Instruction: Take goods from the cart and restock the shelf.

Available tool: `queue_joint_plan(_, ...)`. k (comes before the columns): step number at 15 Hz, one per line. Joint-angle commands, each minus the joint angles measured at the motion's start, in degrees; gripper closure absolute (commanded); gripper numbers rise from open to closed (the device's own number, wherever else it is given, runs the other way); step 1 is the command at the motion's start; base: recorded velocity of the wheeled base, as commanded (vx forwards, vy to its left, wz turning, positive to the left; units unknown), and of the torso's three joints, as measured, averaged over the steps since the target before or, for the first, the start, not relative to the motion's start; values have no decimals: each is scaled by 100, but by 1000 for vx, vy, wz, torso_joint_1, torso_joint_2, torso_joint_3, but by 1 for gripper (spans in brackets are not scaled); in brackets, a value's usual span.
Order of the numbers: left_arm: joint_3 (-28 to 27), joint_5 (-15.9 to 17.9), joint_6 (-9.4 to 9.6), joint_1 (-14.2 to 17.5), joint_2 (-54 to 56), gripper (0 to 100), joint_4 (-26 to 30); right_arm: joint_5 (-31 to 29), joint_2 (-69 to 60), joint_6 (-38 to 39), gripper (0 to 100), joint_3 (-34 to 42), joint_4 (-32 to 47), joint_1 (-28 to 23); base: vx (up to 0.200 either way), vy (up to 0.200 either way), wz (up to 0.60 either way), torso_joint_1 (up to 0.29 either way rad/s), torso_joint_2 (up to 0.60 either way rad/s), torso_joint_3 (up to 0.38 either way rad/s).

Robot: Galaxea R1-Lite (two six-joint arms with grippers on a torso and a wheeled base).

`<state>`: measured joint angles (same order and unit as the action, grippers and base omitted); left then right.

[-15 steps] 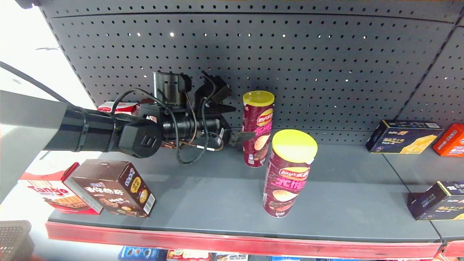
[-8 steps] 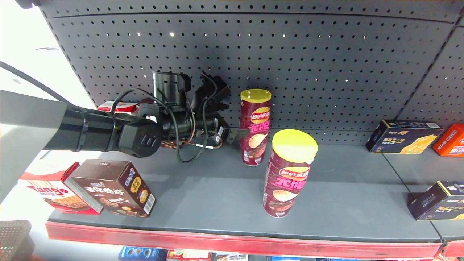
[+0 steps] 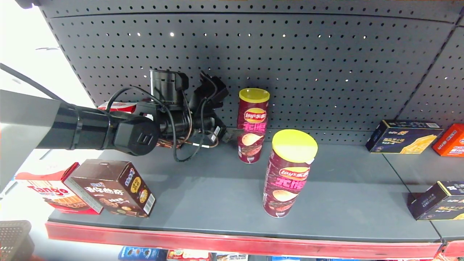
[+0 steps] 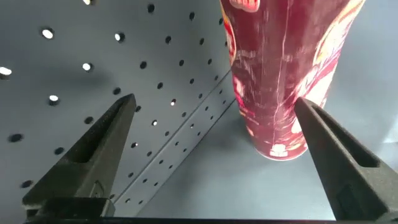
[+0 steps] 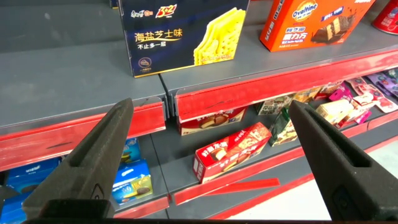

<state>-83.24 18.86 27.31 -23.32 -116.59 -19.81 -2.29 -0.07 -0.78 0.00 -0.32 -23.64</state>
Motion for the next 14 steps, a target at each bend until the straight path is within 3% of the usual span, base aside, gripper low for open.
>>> queue_joint_plan(1,36,4,-32,-15,145,0,12,1,7,-1,0,0,-3,-1,0,0,0,0,0,0)
queue_joint_plan(5,167,30,-15,-6,479,0,364,1,7,-1,0,0,-3,-1,0,0,0,0,0,0)
queue_joint_plan(7,167,-110,11,-23,594,0,610,1,7,-1,0,0,-3,-1,0,0,0,0,0,0)
queue_joint_plan(9,185,-453,11,-85,708,0,847,1,7,-1,0,0,-3,-1,0,0,0,0,0,0)
queue_joint_plan(14,431,-1816,3,-243,752,0,812,1,7,-1,0,0,-3,-1,0,0,0,0,0,0)
